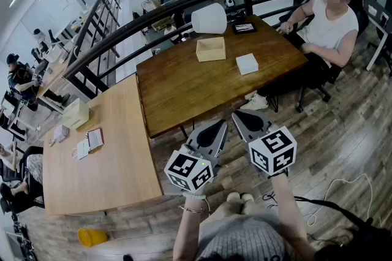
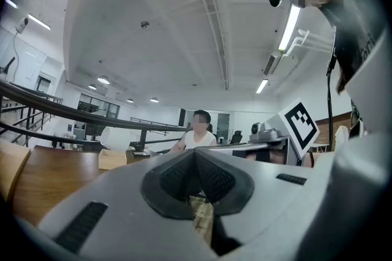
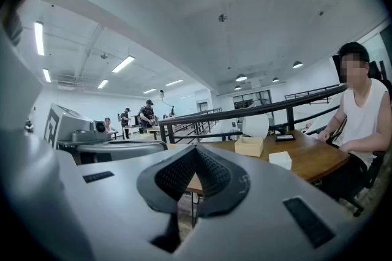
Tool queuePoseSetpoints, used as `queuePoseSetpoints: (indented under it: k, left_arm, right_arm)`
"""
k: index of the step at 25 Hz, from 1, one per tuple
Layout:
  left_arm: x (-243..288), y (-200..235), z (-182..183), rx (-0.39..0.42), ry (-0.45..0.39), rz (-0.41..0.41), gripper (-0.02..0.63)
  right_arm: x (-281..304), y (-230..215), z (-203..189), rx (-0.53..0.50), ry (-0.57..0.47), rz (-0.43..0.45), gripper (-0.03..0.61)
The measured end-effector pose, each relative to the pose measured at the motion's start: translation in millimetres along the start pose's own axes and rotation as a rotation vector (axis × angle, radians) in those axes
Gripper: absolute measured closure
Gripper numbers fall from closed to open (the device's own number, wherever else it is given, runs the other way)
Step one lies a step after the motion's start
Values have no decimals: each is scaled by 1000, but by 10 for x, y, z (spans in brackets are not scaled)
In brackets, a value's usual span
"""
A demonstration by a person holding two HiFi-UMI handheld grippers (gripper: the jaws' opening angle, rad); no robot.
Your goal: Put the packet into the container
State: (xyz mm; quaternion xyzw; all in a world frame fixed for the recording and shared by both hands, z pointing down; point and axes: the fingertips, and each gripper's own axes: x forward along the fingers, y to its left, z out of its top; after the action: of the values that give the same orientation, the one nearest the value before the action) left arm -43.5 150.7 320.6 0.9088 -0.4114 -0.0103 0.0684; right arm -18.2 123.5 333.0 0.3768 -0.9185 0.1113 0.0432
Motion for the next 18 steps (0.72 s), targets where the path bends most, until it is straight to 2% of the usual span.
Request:
queuePoseSetpoints:
  k: [18]
  left_arm:
    - [47, -34, 33, 7, -6, -4, 609]
  right_arm:
    - [-50, -60, 22, -16, 1, -9, 566]
